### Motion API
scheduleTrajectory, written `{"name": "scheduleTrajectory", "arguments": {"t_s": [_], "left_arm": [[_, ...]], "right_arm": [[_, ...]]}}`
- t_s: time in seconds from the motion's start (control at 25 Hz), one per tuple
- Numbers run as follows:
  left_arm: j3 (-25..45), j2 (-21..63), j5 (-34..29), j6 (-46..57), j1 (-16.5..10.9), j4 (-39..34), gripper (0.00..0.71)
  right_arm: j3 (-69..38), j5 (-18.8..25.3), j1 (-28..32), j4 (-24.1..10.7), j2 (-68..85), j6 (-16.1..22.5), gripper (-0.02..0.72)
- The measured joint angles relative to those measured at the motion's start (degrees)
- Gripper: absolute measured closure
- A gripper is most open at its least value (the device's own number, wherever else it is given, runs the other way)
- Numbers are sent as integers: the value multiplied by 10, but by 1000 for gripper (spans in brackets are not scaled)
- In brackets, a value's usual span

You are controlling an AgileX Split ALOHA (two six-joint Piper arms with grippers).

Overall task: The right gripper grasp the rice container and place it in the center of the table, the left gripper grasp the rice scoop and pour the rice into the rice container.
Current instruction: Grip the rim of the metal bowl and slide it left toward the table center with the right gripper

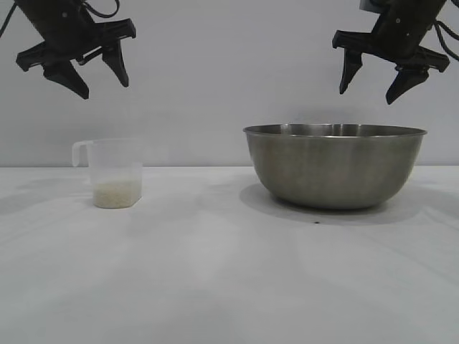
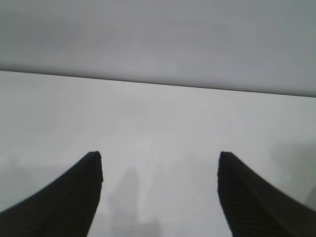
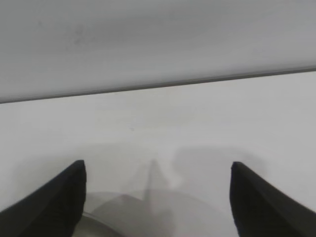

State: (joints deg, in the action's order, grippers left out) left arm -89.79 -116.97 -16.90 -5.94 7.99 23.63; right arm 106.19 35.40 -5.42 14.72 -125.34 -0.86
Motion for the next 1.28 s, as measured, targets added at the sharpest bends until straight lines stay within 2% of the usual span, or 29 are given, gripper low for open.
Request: {"name": "scheduleTrajectory", "arguments": {"t_s": [0.64, 0.76, 0.88, 1.0, 1.16, 1.28], "left_arm": [[0, 0, 0, -6, 0, 0, 274], [0, 0, 0, -7, 0, 0, 274], [0, 0, 0, -8, 0, 0, 274], [0, 0, -1, -8, 0, 0, 274], [0, 0, -2, -8, 0, 0, 274], [0, 0, -3, -8, 0, 0, 274]], "right_arm": [[0, 0, 0, 0, 0, -5, 137], [6, 17, 0, -5, 0, -13, 137], [24, 53, 0, -21, 0, -14, 137], [56, 108, 0, -45, 0, -14, 137], [95, 213, 0, -65, 0, -14, 137], [105, 269, 0, -74, 0, -15, 137]]}}
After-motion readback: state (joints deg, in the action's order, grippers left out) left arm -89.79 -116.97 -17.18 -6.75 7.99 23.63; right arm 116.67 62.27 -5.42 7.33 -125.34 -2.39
